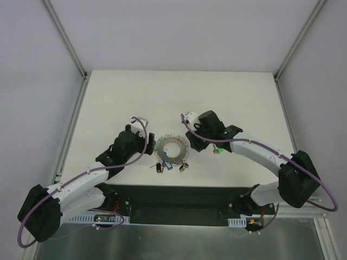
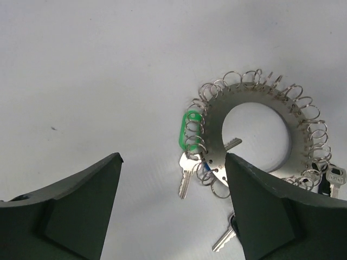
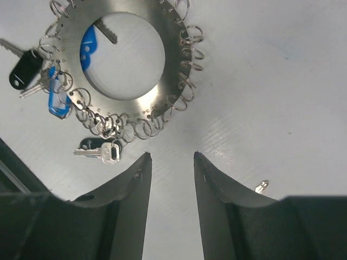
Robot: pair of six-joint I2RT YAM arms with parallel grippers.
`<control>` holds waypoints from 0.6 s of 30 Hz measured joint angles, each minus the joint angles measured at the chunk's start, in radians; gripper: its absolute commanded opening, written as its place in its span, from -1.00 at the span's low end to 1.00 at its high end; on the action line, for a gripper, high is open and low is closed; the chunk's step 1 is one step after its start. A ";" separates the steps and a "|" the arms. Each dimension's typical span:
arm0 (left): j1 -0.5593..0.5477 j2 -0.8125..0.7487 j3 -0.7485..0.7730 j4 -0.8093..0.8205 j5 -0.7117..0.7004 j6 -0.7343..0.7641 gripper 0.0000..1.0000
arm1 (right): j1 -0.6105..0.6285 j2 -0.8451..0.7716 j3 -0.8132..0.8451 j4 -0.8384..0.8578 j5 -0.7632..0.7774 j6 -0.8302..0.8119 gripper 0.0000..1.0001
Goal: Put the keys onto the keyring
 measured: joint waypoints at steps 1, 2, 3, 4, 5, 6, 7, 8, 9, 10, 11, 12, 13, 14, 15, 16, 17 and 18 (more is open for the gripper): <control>0.000 -0.031 -0.033 0.013 -0.004 -0.001 0.64 | -0.003 0.003 0.005 -0.008 0.003 -0.047 -0.24; 0.000 -0.053 -0.054 0.018 -0.005 0.000 0.67 | -0.005 0.009 0.009 -0.018 0.001 -0.092 -0.25; 0.000 -0.077 -0.077 0.029 -0.006 0.000 0.69 | -0.008 0.018 0.013 -0.023 -0.002 -0.129 -0.31; 0.000 -0.103 -0.103 0.043 -0.008 0.000 0.72 | -0.012 0.034 0.018 -0.028 -0.008 -0.166 -0.32; 0.000 -0.122 -0.121 0.053 -0.011 0.000 0.75 | -0.017 0.053 0.026 -0.032 -0.013 -0.198 -0.32; 0.000 -0.142 -0.139 0.066 -0.014 0.001 0.75 | -0.023 0.079 0.037 -0.038 -0.018 -0.229 -0.33; 0.000 -0.160 -0.156 0.079 -0.023 0.001 0.75 | -0.028 0.109 0.054 -0.051 -0.023 -0.256 -0.33; 0.000 -0.173 -0.167 0.086 -0.029 0.002 0.75 | -0.032 0.141 0.076 -0.064 -0.028 -0.282 -0.33; 0.000 -0.183 -0.174 0.089 -0.033 0.002 0.75 | -0.035 0.168 0.095 -0.073 -0.032 -0.302 -0.33; 0.000 -0.188 -0.175 0.091 -0.036 0.003 0.76 | -0.038 0.196 0.114 -0.081 -0.037 -0.321 -0.33; 0.000 -0.192 -0.175 0.097 -0.040 0.004 0.76 | -0.039 0.222 0.133 -0.090 -0.040 -0.337 -0.33; 0.000 -0.194 -0.175 0.104 -0.045 0.004 0.76 | -0.040 0.247 0.153 -0.100 -0.043 -0.355 -0.33; 0.000 -0.196 -0.175 0.108 -0.048 0.005 0.76 | -0.040 0.262 0.164 -0.102 -0.045 -0.367 -0.33; 0.000 -0.196 -0.175 0.111 -0.052 0.005 0.75 | -0.040 0.278 0.176 -0.109 -0.048 -0.379 -0.33; 0.000 -0.196 -0.175 0.111 -0.054 0.005 0.76 | -0.040 0.291 0.185 -0.114 -0.051 -0.389 -0.32; 0.000 -0.196 -0.175 0.111 -0.055 0.005 0.76 | -0.039 0.303 0.193 -0.119 -0.054 -0.397 -0.31; 0.000 -0.196 -0.175 0.111 -0.055 0.005 0.76 | -0.039 0.313 0.200 -0.124 -0.056 -0.403 -0.30; 0.000 -0.196 -0.175 0.111 -0.055 0.005 0.76 | -0.039 0.324 0.206 -0.126 -0.058 -0.408 -0.29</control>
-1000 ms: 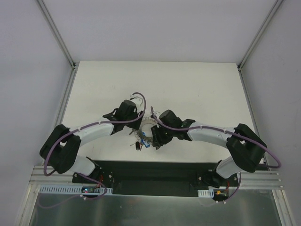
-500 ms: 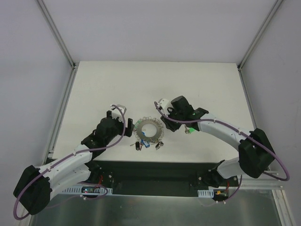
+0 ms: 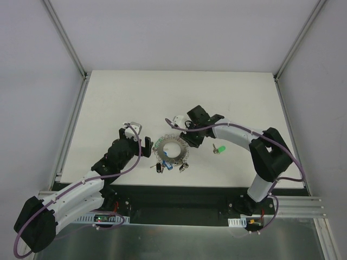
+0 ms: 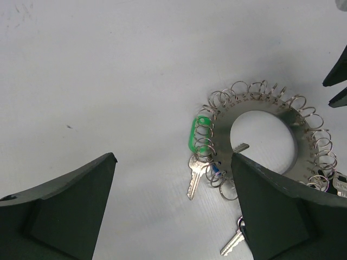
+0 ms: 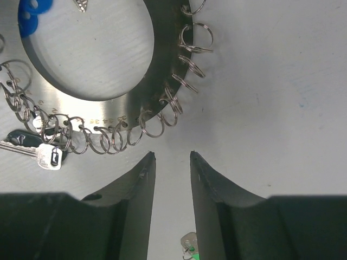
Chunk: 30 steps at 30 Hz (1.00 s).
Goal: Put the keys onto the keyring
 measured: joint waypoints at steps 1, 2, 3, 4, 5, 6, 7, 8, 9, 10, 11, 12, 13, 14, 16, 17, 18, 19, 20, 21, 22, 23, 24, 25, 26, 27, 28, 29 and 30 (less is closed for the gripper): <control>0.000 0.000 0.000 0.000 0.000 0.000 0.76 | 0.001 0.009 0.005 -0.001 0.000 -0.004 -0.28; 0.000 0.000 0.000 0.000 0.000 0.000 0.76 | 0.003 0.020 0.010 -0.002 0.000 -0.010 -0.27; 0.000 0.000 0.000 0.000 0.000 0.000 0.76 | 0.004 0.028 0.012 -0.003 0.001 -0.014 -0.27; 0.000 0.000 0.000 0.000 0.000 0.000 0.75 | 0.006 0.034 0.014 -0.005 0.003 -0.016 -0.27; 0.000 0.000 0.000 0.000 0.000 0.000 0.75 | 0.011 0.040 0.015 -0.004 0.005 -0.019 -0.26; 0.000 0.000 0.000 0.000 0.000 0.000 0.76 | 0.015 0.044 0.015 -0.004 0.008 -0.023 -0.26; 0.000 0.000 0.000 0.000 0.000 0.000 0.75 | 0.019 0.047 0.015 -0.004 0.010 -0.025 -0.25; 0.000 0.000 0.000 0.000 0.000 0.000 0.75 | 0.026 0.050 0.016 -0.004 0.013 -0.026 -0.25; 0.000 0.000 0.000 0.000 0.000 0.000 0.75 | 0.029 0.054 0.018 -0.005 0.015 -0.029 -0.25; 0.000 0.000 0.000 0.000 0.000 0.000 0.75 | 0.033 0.057 0.021 -0.005 0.016 -0.032 -0.24; 0.000 0.000 0.000 0.000 0.000 0.001 0.75 | 0.035 0.059 0.024 -0.005 0.016 -0.033 -0.24; 0.000 0.000 0.000 0.000 0.000 0.001 0.76 | 0.036 0.060 0.027 -0.005 0.016 -0.035 -0.24; 0.000 0.000 0.000 0.000 0.000 0.001 0.75 | 0.036 0.061 0.031 -0.006 0.016 -0.035 -0.24; 0.000 0.000 0.000 0.000 0.000 0.001 0.75 | 0.036 0.061 0.035 -0.006 0.015 -0.036 -0.24; 0.000 0.000 0.000 0.000 0.000 0.001 0.75 | 0.035 0.061 0.043 -0.006 0.014 -0.036 -0.24; 0.000 0.000 0.000 0.000 0.000 0.001 0.75 | 0.034 0.061 0.047 -0.006 0.011 -0.037 -0.24; 0.000 0.000 0.000 0.000 0.000 0.001 0.75 | 0.034 0.061 0.050 -0.007 0.010 -0.037 -0.24; 0.000 0.000 0.000 0.000 0.000 0.001 0.75 | 0.034 0.061 0.054 -0.010 0.009 -0.038 -0.24; 0.000 0.000 0.000 0.000 0.000 0.001 0.75 | 0.034 0.064 0.057 -0.012 0.007 -0.040 -0.24; 0.000 0.000 0.000 0.000 0.000 0.001 0.76 | 0.034 0.067 0.060 -0.013 0.005 -0.040 -0.24; 0.000 0.000 0.000 0.000 0.000 0.001 0.75 | 0.034 0.071 0.061 -0.013 0.003 -0.040 -0.24; 0.000 0.000 0.000 0.000 0.000 0.001 0.75 | 0.034 0.074 0.061 -0.015 0.002 -0.040 -0.24; 0.000 0.000 0.000 0.000 0.000 0.001 0.75 | 0.034 0.076 0.061 -0.017 0.000 -0.040 -0.23; 0.000 0.000 0.000 0.000 0.000 0.001 0.75 | 0.034 0.078 0.061 -0.018 0.000 -0.040 -0.23; 0.000 0.000 0.000 0.000 0.000 0.001 0.75 | 0.034 0.079 0.061 -0.020 -0.001 -0.040 -0.21; 0.000 0.001 0.000 0.000 0.001 0.001 0.75 | 0.034 0.079 0.061 -0.021 -0.001 -0.040 -0.21; 0.000 0.002 0.000 0.000 0.001 0.001 0.75 | 0.034 0.079 0.061 -0.021 -0.001 -0.040 -0.19; 0.000 0.003 0.000 0.000 0.001 0.001 0.75 | 0.034 0.079 0.061 -0.021 -0.001 -0.040 -0.19; 0.000 0.003 0.000 0.000 0.001 0.001 0.75 | 0.034 0.079 0.061 -0.022 0.000 -0.040 -0.18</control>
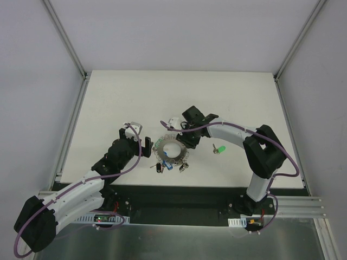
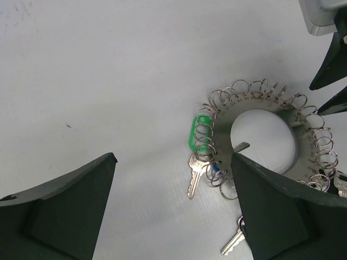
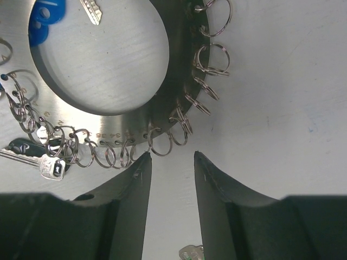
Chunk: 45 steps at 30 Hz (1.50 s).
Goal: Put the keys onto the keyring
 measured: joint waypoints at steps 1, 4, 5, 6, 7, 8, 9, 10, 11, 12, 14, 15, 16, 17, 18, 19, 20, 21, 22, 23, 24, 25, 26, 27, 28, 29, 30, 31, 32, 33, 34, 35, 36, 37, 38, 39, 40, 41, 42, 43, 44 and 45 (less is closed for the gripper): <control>0.000 0.002 0.000 0.000 0.000 0.000 0.75 | 0.000 0.000 0.000 0.000 0.000 0.000 -0.18; 0.000 0.005 0.000 0.000 0.000 0.000 0.75 | 0.002 0.000 0.000 0.000 0.001 0.000 -0.17; 0.000 0.005 0.000 0.000 0.000 0.000 0.75 | 0.003 0.001 0.000 0.000 0.002 0.000 -0.16; 0.000 0.005 0.000 0.000 0.000 0.000 0.75 | 0.005 0.002 0.000 0.000 0.003 0.000 -0.16; 0.000 0.005 0.000 0.000 0.000 0.000 0.75 | 0.008 0.004 0.000 0.000 0.004 0.000 -0.16; 0.000 0.006 0.000 0.000 0.000 0.000 0.75 | 0.011 0.006 0.000 0.000 0.005 0.000 -0.16; 0.000 0.006 0.000 0.000 0.000 0.000 0.75 | 0.014 0.009 0.000 0.000 0.005 0.000 -0.16; 0.000 0.006 0.000 0.000 0.000 0.000 0.75 | 0.018 0.012 0.000 0.000 0.007 0.000 -0.16; 0.000 0.006 0.000 0.000 0.000 0.000 0.74 | 0.022 0.015 0.001 0.000 0.007 0.000 -0.16; 0.000 0.006 0.000 0.000 0.000 0.000 0.75 | 0.026 0.020 0.003 0.000 0.008 0.000 -0.16; 0.000 0.006 0.000 0.000 0.000 0.000 0.75 | 0.031 0.026 0.005 0.001 0.011 0.000 -0.16; 0.000 0.006 0.000 0.000 0.000 0.000 0.74 | 0.032 0.028 0.005 0.001 0.011 0.000 -0.17; 0.000 0.006 0.000 0.000 0.001 0.000 0.75 | 0.034 0.029 0.005 0.001 0.011 0.000 -0.19; 0.000 0.006 0.000 0.000 0.000 0.000 0.74 | 0.035 0.031 0.005 0.001 0.011 0.000 -0.19; 0.000 0.006 0.000 0.000 0.001 0.000 0.74 | 0.035 0.031 0.005 0.001 0.011 0.000 -0.20; 0.000 0.006 0.000 0.000 0.001 0.001 0.74 | 0.035 0.032 0.005 0.001 0.011 0.001 -0.23; 0.000 0.006 0.000 0.000 0.001 0.001 0.74 | 0.035 0.032 0.005 0.001 0.011 0.002 -0.24; 0.000 0.006 0.000 0.000 0.001 0.001 0.74 | 0.035 0.032 0.005 0.002 0.012 0.002 -0.25; 0.000 0.006 0.000 0.000 0.002 0.001 0.74 | 0.035 0.032 0.005 0.002 0.013 0.005 -0.28; 0.000 0.006 0.000 0.000 0.003 0.001 0.73 | 0.035 0.032 0.005 0.002 0.014 0.008 -0.29; 0.000 0.006 0.000 0.000 0.005 0.001 0.74 | 0.035 0.032 0.005 0.002 0.016 0.012 -0.31; 0.000 0.006 0.000 0.000 0.006 0.002 0.74 | 0.034 0.032 0.005 0.004 0.017 0.022 -0.32; 0.000 0.006 0.000 0.000 0.007 0.002 0.74 | 0.033 0.032 0.005 0.008 0.018 0.032 -0.33; 0.000 0.006 0.000 0.000 0.007 0.002 0.74 | 0.031 0.032 0.005 0.013 0.019 0.044 -0.34; 0.000 0.006 0.000 0.000 0.007 0.002 0.74 | 0.028 0.031 0.002 0.021 0.019 0.056 -0.33; 0.000 0.006 0.000 0.000 0.007 0.002 0.74 | 0.021 0.027 -0.005 0.036 0.023 0.085 -0.31; 0.000 0.006 0.000 0.000 0.007 0.002 0.74 | 0.016 0.022 -0.010 0.044 0.027 0.101 -0.30; 0.000 0.005 0.000 0.000 0.007 0.002 0.73 | 0.011 0.013 -0.023 0.057 0.035 0.123 -0.28; 0.000 0.005 0.000 0.000 0.007 0.002 0.74 | 0.006 -0.004 -0.039 0.067 0.042 0.145 -0.28; 0.000 0.005 0.000 0.000 0.008 0.002 0.73 | 0.002 -0.027 -0.059 0.078 0.049 0.170 -0.27; 0.000 0.005 0.000 0.000 0.007 0.002 0.73 | -0.001 -0.053 -0.079 0.087 0.058 0.197 -0.27; 0.000 0.005 0.000 0.000 0.008 0.002 0.73 | -0.002 -0.081 -0.097 0.098 0.068 0.223 -0.26; 0.000 0.005 0.000 0.000 0.008 0.002 0.73 | -0.002 -0.105 -0.113 0.108 0.074 0.242 -0.27; 0.000 0.005 0.000 -0.001 0.008 0.002 0.73 | -0.002 -0.144 -0.144 0.134 0.081 0.276 -0.27; 0.000 0.005 0.000 0.000 0.008 0.002 0.73 | -0.002 -0.171 -0.162 0.143 0.085 0.299 -0.29; 0.000 0.005 0.000 0.000 0.008 0.002 0.74 | -0.002 -0.203 -0.182 0.154 0.091 0.327 -0.31; 0.000 0.005 0.000 -0.001 0.008 0.002 0.73 | -0.002 -0.232 -0.201 0.166 0.091 0.356 -0.31; 0.000 0.005 0.000 -0.001 0.008 0.002 0.73 | -0.001 -0.256 -0.215 0.175 0.091 0.384 -0.37; 0.000 0.005 0.000 -0.001 0.009 0.002 0.74 | -0.001 -0.272 -0.225 0.185 0.091 0.410 -0.39; 0.000 0.005 0.000 -0.001 0.009 0.002 0.73 | 0.000 -0.283 -0.232 0.197 0.090 0.435 -0.42; 0.000 0.005 0.000 -0.001 0.010 0.002 0.73 | 0.001 -0.288 -0.238 0.211 0.090 0.463 -0.44; 0.000 0.005 0.000 0.000 0.010 0.001 0.73 | 0.002 -0.290 -0.243 0.224 0.090 0.489 -0.44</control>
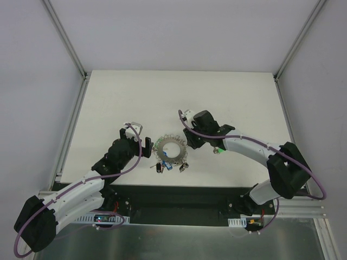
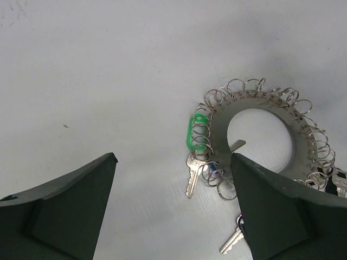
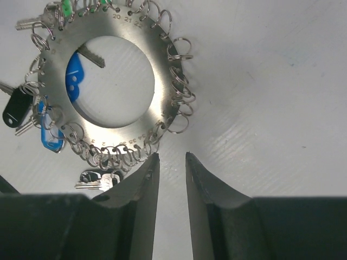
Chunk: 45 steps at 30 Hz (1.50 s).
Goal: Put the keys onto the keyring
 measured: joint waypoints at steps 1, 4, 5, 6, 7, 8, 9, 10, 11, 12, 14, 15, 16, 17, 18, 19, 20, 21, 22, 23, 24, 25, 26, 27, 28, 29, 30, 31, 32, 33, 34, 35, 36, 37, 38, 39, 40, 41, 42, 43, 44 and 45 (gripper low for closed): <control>0.000 0.000 0.000 0.000 0.001 0.000 0.73 | 0.002 0.000 -0.005 0.013 0.000 0.025 -0.45; 0.000 0.000 0.000 0.000 0.009 0.000 0.73 | 0.011 0.005 -0.019 0.041 0.000 0.089 -0.45; 0.000 0.000 0.000 0.000 0.011 0.000 0.73 | 0.016 0.015 -0.019 0.052 0.002 0.109 -0.45; 0.000 0.000 0.000 0.000 0.014 0.000 0.73 | 0.020 0.024 -0.019 0.063 0.002 0.124 -0.45; 0.000 0.000 0.000 0.000 0.016 0.000 0.73 | 0.027 0.039 -0.019 0.073 0.005 0.142 -0.45; 0.000 0.000 0.000 0.000 0.016 0.000 0.73 | 0.031 0.050 -0.019 0.079 0.006 0.153 -0.44; 0.000 0.000 0.000 0.000 0.016 0.000 0.73 | 0.036 0.064 -0.019 0.086 0.008 0.167 -0.44; 0.000 0.000 0.000 0.000 0.016 0.000 0.73 | 0.041 0.077 -0.019 0.093 0.009 0.180 -0.44; 0.000 0.000 0.000 0.000 0.016 0.000 0.73 | 0.045 0.088 -0.019 0.097 0.011 0.191 -0.44; 0.000 0.000 0.000 0.000 0.016 0.000 0.73 | 0.048 0.097 -0.019 0.100 0.016 0.200 -0.44; 0.000 0.000 0.000 0.000 0.016 0.000 0.73 | 0.053 0.113 -0.019 0.103 0.027 0.218 -0.45; 0.000 0.000 0.000 0.000 0.016 0.000 0.73 | 0.054 0.119 -0.019 0.105 0.030 0.224 -0.45; 0.000 0.000 0.000 0.000 0.016 0.000 0.73 | 0.055 0.126 -0.019 0.108 0.034 0.232 -0.46; 0.000 0.000 0.000 0.000 0.016 0.000 0.73 | 0.055 0.132 -0.019 0.110 0.038 0.238 -0.47; 0.000 0.000 0.000 0.000 0.016 0.000 0.73 | 0.055 0.138 -0.019 0.111 0.042 0.244 -0.49; 0.000 0.000 0.000 0.000 0.017 0.000 0.74 | 0.055 0.144 -0.019 0.113 0.047 0.248 -0.52; 0.000 0.000 0.000 0.000 0.017 0.000 0.73 | 0.055 0.148 -0.019 0.114 0.053 0.253 -0.53; 0.000 0.000 0.000 0.000 0.017 0.000 0.73 | 0.055 0.151 -0.019 0.115 0.056 0.255 -0.55; 0.000 0.000 0.000 0.000 0.017 0.000 0.73 | 0.055 0.153 -0.019 0.115 0.061 0.260 -0.59; 0.000 0.000 0.000 0.000 0.017 0.000 0.73 | 0.055 0.153 -0.019 0.116 0.064 0.261 -0.61; 0.000 0.000 0.000 0.000 0.017 0.000 0.73 | 0.055 0.153 -0.019 0.116 0.068 0.265 -0.63; 0.000 0.000 0.000 0.000 0.017 0.000 0.73 | 0.055 0.153 -0.019 0.116 0.072 0.266 -0.66; 0.000 0.000 0.000 0.000 0.017 0.000 0.73 | 0.055 0.153 -0.019 0.116 0.077 0.268 -0.67; 0.000 0.000 0.000 0.000 0.017 0.000 0.73 | 0.055 0.153 -0.019 0.116 0.081 0.270 -0.70; 0.000 0.000 0.000 0.000 0.017 0.000 0.73 | 0.055 0.153 -0.019 0.116 0.084 0.272 -0.73; 0.000 0.000 0.000 0.000 0.018 0.000 0.73 | 0.055 0.153 -0.019 0.116 0.087 0.273 -0.73; 0.000 0.000 0.000 0.000 0.018 0.000 0.73 | 0.055 0.153 -0.019 0.116 0.089 0.275 -0.73; 0.000 0.000 0.000 0.000 0.018 0.000 0.73 | 0.055 0.153 -0.019 0.116 0.090 0.275 -0.73; 0.000 0.000 0.000 0.000 0.018 0.000 0.74 | 0.055 0.153 -0.020 0.116 0.091 0.276 -0.73; 0.000 0.000 0.000 0.000 0.019 0.000 0.73 | 0.055 0.153 -0.020 0.116 0.091 0.276 -0.73; 0.000 0.000 0.000 0.000 0.019 0.000 0.73 | 0.055 0.153 -0.020 0.116 0.091 0.277 -0.73; 0.000 0.000 0.000 0.000 0.020 0.000 0.73 | 0.055 0.153 -0.020 0.116 0.090 0.277 -0.72; 0.000 0.000 0.000 0.000 0.021 0.000 0.73 | 0.055 0.153 -0.021 0.116 0.090 0.277 -0.70; 0.000 0.000 0.000 0.000 0.022 0.000 0.73 | 0.055 0.153 -0.022 0.117 0.090 0.277 -0.69; 0.000 0.000 0.000 0.000 0.023 0.000 0.74 | 0.055 0.153 -0.025 0.119 0.090 0.277 -0.68; 0.000 0.000 0.000 0.000 0.024 0.000 0.74 | 0.055 0.153 -0.028 0.120 0.089 0.277 -0.67; 0.000 0.000 0.000 0.000 0.024 0.000 0.73 | 0.055 0.153 -0.033 0.121 0.089 0.278 -0.65; 0.000 0.000 0.000 0.000 0.024 0.000 0.74 | 0.055 0.153 -0.039 0.121 0.089 0.278 -0.64; 0.000 0.000 0.000 0.000 0.024 0.000 0.73 | 0.055 0.153 -0.043 0.122 0.088 0.279 -0.63; 0.000 0.000 0.000 0.000 0.024 0.000 0.73 | 0.055 0.153 -0.048 0.122 0.088 0.279 -0.63; 0.000 0.000 0.000 0.000 0.024 0.000 0.73 | 0.055 0.153 -0.052 0.122 0.088 0.279 -0.63; 0.000 0.000 0.000 0.000 0.024 0.000 0.73 | 0.055 0.153 -0.056 0.123 0.088 0.279 -0.63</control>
